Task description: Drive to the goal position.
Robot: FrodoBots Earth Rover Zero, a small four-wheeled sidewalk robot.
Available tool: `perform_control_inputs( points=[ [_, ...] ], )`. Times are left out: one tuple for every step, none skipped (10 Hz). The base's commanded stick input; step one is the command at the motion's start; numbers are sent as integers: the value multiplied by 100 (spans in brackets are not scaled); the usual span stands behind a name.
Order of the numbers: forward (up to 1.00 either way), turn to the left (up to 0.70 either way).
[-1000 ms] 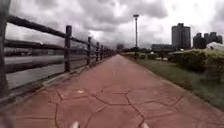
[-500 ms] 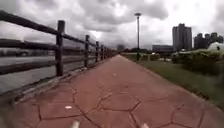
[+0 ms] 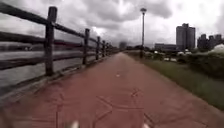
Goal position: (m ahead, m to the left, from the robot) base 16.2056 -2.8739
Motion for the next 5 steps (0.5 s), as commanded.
perform_control_inputs(
  points=[
    [100,-11],
    [100,-27],
    [100,-27],
    [100,-11],
    [100,0]
  ],
)
